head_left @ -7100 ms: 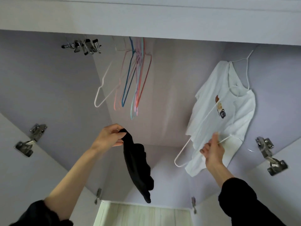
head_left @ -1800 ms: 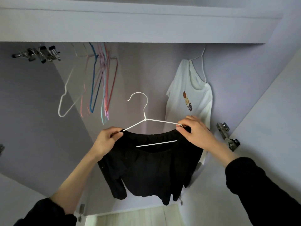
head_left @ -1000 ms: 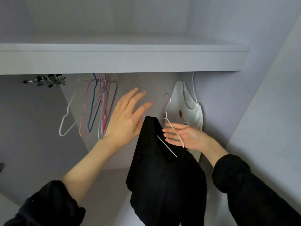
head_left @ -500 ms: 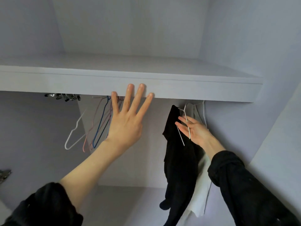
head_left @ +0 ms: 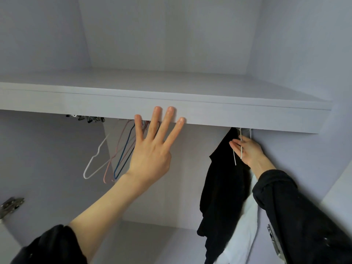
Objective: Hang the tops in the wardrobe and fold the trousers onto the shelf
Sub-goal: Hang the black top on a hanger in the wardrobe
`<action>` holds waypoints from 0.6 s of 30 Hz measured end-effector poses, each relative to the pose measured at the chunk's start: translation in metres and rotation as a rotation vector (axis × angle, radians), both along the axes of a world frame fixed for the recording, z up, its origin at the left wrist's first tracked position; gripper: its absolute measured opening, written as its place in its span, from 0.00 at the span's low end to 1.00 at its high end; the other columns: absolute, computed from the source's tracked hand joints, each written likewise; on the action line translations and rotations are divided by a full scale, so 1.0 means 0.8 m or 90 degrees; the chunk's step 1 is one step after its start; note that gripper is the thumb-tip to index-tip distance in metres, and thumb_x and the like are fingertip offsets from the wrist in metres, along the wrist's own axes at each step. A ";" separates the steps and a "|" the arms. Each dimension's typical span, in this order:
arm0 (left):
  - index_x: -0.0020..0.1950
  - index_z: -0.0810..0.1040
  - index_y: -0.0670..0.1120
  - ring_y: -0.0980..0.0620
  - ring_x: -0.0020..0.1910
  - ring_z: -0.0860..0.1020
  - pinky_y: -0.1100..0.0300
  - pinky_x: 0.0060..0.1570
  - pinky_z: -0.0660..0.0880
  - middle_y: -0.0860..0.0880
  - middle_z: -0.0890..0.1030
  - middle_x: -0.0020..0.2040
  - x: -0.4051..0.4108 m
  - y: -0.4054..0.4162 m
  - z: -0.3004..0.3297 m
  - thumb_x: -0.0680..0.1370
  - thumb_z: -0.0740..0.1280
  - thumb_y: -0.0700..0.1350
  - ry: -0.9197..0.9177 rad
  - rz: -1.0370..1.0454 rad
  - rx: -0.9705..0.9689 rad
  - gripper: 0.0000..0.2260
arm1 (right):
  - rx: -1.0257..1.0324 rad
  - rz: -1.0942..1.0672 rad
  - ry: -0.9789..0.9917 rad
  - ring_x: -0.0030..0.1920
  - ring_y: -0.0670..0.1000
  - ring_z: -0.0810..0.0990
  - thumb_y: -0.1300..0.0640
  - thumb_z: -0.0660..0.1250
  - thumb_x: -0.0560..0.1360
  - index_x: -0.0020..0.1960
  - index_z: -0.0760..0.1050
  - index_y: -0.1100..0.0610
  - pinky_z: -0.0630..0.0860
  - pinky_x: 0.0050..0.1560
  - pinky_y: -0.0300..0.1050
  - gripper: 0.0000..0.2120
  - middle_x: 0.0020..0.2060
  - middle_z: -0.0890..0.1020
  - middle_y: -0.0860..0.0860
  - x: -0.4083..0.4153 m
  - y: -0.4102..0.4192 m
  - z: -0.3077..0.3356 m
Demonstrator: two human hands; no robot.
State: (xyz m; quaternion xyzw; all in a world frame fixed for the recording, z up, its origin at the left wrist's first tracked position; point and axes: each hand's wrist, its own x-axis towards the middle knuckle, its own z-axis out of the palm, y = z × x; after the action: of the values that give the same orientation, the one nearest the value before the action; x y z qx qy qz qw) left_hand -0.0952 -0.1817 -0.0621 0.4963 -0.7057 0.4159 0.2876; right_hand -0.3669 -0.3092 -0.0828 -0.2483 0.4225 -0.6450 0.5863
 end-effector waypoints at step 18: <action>0.74 0.60 0.43 0.37 0.75 0.48 0.33 0.69 0.53 0.39 0.52 0.76 -0.039 0.043 -0.037 0.69 0.60 0.36 0.107 -0.120 0.177 0.32 | -0.009 -0.155 0.716 0.60 0.56 0.76 0.68 0.53 0.79 0.70 0.69 0.59 0.67 0.54 0.33 0.20 0.63 0.76 0.59 0.015 0.121 -0.012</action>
State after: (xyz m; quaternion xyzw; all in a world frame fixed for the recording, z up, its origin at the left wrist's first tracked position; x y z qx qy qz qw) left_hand -0.1266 -0.1475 -0.0916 0.4956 -0.7735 0.2427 0.3117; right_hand -0.3551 -0.2126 -0.0922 -0.5069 0.6907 -0.4789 0.1913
